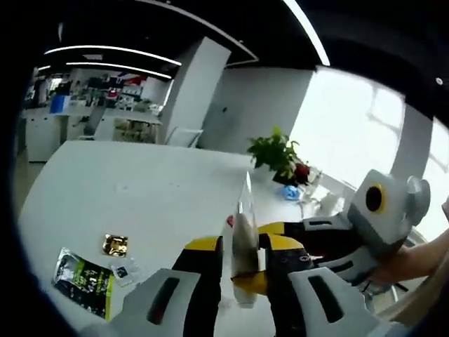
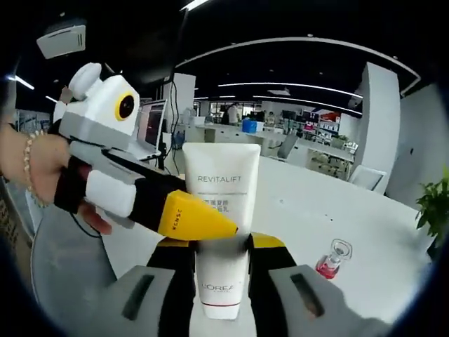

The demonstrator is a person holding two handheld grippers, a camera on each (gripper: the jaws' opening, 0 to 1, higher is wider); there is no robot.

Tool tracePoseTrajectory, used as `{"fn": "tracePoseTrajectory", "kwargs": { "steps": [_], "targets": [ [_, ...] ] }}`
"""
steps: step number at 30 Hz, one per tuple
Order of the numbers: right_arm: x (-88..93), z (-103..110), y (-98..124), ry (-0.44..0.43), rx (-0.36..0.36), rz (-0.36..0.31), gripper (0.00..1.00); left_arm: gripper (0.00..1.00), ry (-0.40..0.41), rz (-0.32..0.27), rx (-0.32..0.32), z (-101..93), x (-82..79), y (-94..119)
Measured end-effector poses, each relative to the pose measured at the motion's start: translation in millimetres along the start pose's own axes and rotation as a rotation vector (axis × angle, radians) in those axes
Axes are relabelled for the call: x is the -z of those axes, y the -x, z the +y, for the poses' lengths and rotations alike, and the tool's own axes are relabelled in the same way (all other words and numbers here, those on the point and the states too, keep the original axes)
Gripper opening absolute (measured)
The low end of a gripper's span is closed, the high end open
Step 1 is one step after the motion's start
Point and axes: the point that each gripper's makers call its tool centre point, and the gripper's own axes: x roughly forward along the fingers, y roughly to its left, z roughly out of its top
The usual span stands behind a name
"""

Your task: Arrange the skincare products in the storage area until every visible bottle or jar stands upright without overlapping.

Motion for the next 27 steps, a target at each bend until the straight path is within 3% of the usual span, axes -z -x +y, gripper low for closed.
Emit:
{"fn": "tracePoseTrajectory", "kwargs": {
  "steps": [8,14,17,20,22,25,27],
  "targets": [
    [2.3,0,5,-0.006,0.010,0.011,0.28,0.11,-0.042,0.019,0.038,-9.1,1.8,-6],
    [-4.2,0,15,-0.052,-0.011,-0.026,0.30,0.07,0.033,0.053,0.112,-16.0,-3.6,-4],
    [-5.5,1,20,-0.070,-0.045,-0.034,0.31,0.07,0.067,0.086,0.155,-18.0,-3.8,-3],
    [-6.3,5,27,-0.010,-0.092,-0.020,0.31,0.06,0.086,0.110,0.218,-23.2,-4.8,-1],
    [-5.7,6,32,-0.044,-0.125,-0.029,0.31,0.06,0.088,0.115,0.275,-29.9,-9.9,2],
    [-8.4,7,41,-0.128,-0.204,-0.074,0.30,0.06,0.037,0.125,0.359,-41.4,-17.1,5],
    [-0.7,12,46,-0.123,-0.297,-0.042,0.29,0.07,-0.015,0.137,0.428,-51.0,-20.9,8]
  ]
}}
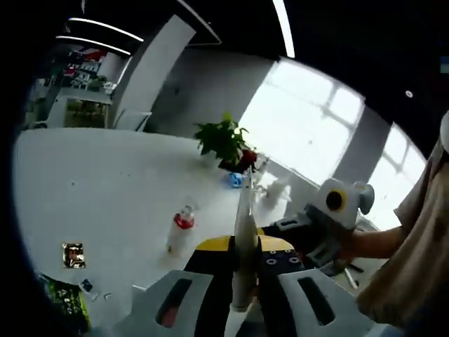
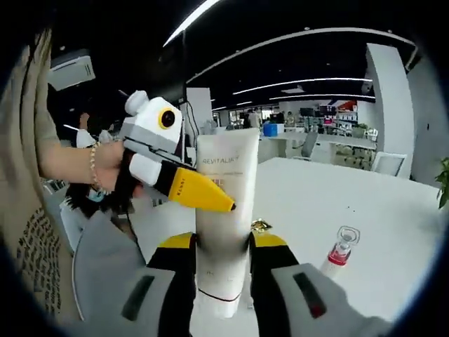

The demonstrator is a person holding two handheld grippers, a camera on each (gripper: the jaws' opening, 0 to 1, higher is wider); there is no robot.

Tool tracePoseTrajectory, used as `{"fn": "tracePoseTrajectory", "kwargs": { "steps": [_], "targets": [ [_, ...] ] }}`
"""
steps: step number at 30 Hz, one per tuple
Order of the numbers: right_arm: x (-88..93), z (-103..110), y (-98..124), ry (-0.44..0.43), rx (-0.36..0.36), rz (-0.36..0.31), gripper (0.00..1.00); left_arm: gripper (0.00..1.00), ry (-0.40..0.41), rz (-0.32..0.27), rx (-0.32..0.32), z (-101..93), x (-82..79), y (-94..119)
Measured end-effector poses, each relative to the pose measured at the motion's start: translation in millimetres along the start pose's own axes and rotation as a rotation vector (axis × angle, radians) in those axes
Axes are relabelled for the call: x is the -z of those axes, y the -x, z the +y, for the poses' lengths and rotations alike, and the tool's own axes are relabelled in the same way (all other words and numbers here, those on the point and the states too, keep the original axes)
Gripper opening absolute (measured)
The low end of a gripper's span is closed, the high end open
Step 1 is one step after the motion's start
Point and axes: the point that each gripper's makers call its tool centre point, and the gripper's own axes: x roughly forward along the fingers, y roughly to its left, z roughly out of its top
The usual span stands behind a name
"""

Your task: Arrange the skincare products in the storage area until every visible bottle or jar stands upright without overlapping.

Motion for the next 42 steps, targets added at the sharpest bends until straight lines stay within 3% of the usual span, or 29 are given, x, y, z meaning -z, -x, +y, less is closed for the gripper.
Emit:
{"fn": "tracePoseTrajectory", "kwargs": {
  "steps": [2,4,11,19,30,35,42],
  "targets": [
    [8.4,3,4,0.015,-0.066,0.045,0.28,0.07,-0.060,0.011,0.072,-12.1,-3.9,-2],
    [5.4,4,6,0.045,-0.107,0.024,0.27,0.07,-0.092,0.035,0.110,-19.4,-4.3,-4],
    [13.2,-5,6,0.062,-0.153,0.034,0.24,0.07,-0.313,0.163,0.139,-26.2,3.4,-18],
    [23.9,-18,1,0.109,-0.184,0.061,0.21,0.08,-0.398,0.200,0.175,-18.3,12.0,-28],
    [55.5,-59,-13,0.151,-0.122,0.173,0.21,0.08,-0.489,0.222,0.155,18.8,29.8,-61],
    [75.0,-76,-16,0.146,-0.099,0.227,0.21,0.08,-0.493,0.230,0.157,36.1,41.6,-77],
    [108.0,-91,-26,0.125,-0.086,0.307,0.21,0.09,-0.487,0.288,0.149,60.4,67.1,-93]
  ]
}}
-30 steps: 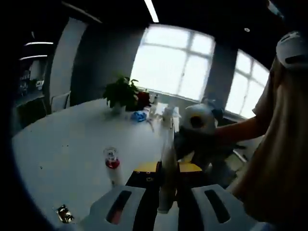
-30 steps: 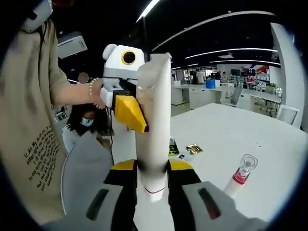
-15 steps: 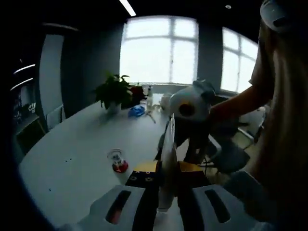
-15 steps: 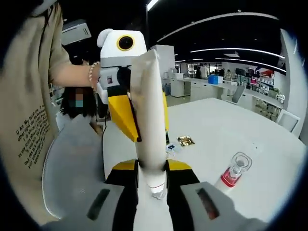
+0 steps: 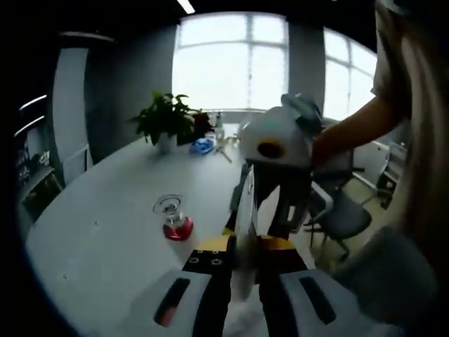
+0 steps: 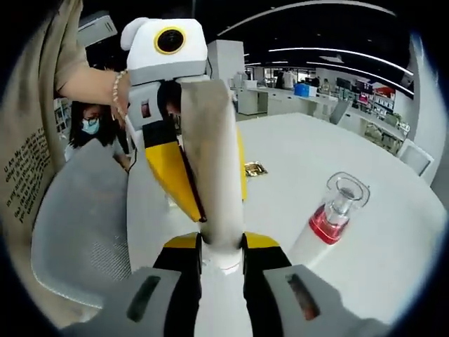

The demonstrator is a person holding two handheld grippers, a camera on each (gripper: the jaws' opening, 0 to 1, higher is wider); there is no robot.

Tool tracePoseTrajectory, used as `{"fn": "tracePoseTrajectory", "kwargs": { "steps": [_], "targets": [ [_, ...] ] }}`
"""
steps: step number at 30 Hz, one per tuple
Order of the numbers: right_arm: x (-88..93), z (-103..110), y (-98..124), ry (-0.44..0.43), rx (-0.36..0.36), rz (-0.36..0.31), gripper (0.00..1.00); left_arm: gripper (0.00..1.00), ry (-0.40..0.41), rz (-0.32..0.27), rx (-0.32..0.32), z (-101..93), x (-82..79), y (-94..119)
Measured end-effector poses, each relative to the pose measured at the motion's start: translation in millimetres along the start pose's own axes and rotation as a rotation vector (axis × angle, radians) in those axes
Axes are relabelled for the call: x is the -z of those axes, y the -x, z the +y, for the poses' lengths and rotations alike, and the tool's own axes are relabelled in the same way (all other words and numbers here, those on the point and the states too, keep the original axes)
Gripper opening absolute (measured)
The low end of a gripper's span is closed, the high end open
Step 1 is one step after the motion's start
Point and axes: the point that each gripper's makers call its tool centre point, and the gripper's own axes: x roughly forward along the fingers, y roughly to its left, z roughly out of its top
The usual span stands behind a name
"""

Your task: Arrange the skincare products in the storage area until every visible bottle or jar stands upright without overlapping.

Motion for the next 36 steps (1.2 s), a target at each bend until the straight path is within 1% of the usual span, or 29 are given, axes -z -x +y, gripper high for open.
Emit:
{"fn": "tracePoseTrajectory", "kwargs": {
  "steps": [5,10,14,18,20,22,25,27,28,32,36],
  "targets": [
    [18.3,-8,-13,-0.015,0.004,0.046,0.21,0.09,-0.010,0.047,-0.001,6.8,18.8,-10],
    [26.3,-11,-19,-0.033,0.007,0.052,0.21,0.09,-0.017,0.075,0.002,10.4,29.1,-15],
    [25.1,-16,-19,-0.047,0.021,0.037,0.22,0.09,-0.017,0.067,-0.003,16.4,28.1,-14],
    [24.5,-20,-20,-0.056,0.035,0.019,0.22,0.09,-0.048,0.070,-0.002,18.9,27.6,-14],
    [23.8,-22,-22,-0.052,0.051,0.003,0.23,0.09,-0.055,0.067,-0.005,21.2,27.7,-14],
    [23.2,-23,-22,-0.039,0.068,0.002,0.23,0.09,-0.059,0.062,-0.004,23.3,27.2,-14],
    [23.7,-30,-21,-0.056,0.118,-0.001,0.24,0.09,-0.082,0.057,-0.008,27.0,25.7,-16],
    [26.8,-33,-18,-0.074,0.145,-0.002,0.24,0.09,-0.089,0.059,-0.013,30.9,25.4,-17],
    [30.2,-34,-15,-0.101,0.157,-0.004,0.25,0.09,-0.093,0.060,-0.016,33.3,25.2,-17],
    [38.8,-33,-4,-0.142,0.186,-0.018,0.26,0.09,-0.103,0.064,-0.037,46.8,25.2,-15],
    [49.3,-32,8,-0.191,0.227,-0.029,0.33,0.09,-0.109,0.063,-0.053,59.0,25.7,-13]
  ]
}}
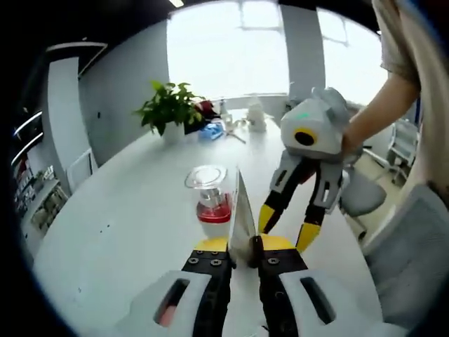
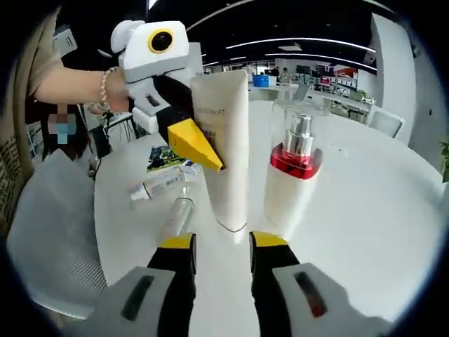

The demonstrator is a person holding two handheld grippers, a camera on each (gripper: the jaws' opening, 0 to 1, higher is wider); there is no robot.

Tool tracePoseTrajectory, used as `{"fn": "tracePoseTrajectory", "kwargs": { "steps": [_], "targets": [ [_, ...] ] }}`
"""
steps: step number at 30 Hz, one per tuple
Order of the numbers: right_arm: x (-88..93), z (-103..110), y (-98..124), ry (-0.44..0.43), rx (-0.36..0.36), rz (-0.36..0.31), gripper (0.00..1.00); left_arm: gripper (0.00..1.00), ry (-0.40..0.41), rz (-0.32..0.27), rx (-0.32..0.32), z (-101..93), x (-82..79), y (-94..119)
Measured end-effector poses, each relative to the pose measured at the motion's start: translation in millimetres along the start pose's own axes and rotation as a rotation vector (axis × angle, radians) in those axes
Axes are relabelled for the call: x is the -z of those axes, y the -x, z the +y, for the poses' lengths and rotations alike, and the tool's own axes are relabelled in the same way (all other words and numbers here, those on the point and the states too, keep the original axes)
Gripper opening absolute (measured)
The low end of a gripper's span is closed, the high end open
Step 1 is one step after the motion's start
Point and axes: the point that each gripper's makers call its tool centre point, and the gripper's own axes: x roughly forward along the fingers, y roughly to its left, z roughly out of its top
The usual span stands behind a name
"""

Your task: Arrange the skincare products in the storage area until every visible bottle or jar stands upright without overlapping.

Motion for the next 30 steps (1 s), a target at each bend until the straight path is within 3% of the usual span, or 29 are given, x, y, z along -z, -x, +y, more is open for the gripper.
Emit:
{"fn": "tracePoseTrajectory", "kwargs": {
  "steps": [15,21,30],
  "targets": [
    [19.8,-7,22,-0.119,0.098,-0.026,0.59,0.10,0.004,-0.031,-0.035,26.2,-1.8,-3],
    [22.2,-7,25,-0.135,0.117,-0.029,0.65,0.10,0.003,-0.034,-0.031,28.7,-2.7,-4],
    [21.9,-7,25,-0.138,0.122,-0.027,0.68,0.11,0.040,-0.036,-0.038,29.8,-3.7,-4]
  ]
}}
